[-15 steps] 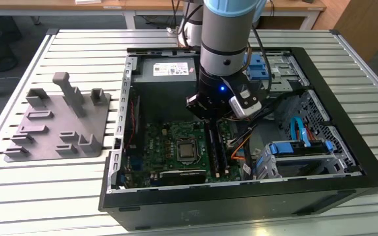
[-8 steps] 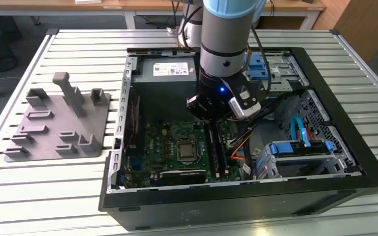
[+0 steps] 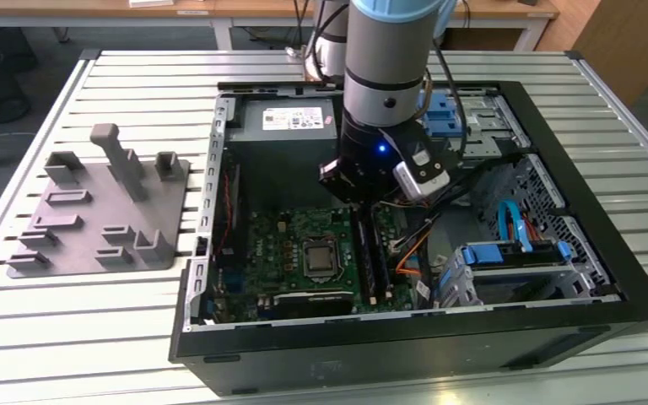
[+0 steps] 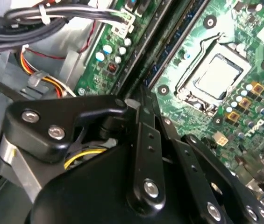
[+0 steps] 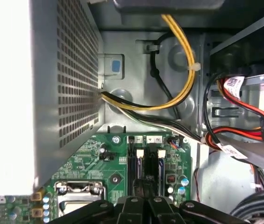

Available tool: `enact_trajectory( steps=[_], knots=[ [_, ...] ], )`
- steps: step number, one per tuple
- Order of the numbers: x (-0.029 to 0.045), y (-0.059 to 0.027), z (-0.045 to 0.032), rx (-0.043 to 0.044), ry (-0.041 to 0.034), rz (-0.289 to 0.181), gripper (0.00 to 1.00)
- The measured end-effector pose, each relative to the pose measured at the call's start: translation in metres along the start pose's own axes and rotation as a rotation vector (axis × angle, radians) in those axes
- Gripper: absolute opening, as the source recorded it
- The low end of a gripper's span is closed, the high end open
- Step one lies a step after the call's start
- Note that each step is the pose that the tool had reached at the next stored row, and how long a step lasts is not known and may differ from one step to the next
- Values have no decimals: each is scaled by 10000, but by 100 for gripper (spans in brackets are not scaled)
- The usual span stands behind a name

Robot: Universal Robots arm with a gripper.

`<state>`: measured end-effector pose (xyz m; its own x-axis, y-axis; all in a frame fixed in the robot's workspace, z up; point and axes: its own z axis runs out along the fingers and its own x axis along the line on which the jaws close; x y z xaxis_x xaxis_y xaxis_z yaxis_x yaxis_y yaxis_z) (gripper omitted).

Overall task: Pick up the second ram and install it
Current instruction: 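Press down the second ram until it locks into place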

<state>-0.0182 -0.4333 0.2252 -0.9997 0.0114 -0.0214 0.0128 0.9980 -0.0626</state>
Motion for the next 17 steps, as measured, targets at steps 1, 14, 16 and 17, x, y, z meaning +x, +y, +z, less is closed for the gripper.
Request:
enact_trajectory(
  steps=[1, 14, 16, 17],
  knots=[
    [0, -10, 0, 2, 0, -1, 10],
    [-5, -552, 75, 10, 3, 0, 10],
    [-5, -626, 84, 8, 2, -1, 10],
    [-6, -657, 87, 13, 3, -1, 10]
  ],
)
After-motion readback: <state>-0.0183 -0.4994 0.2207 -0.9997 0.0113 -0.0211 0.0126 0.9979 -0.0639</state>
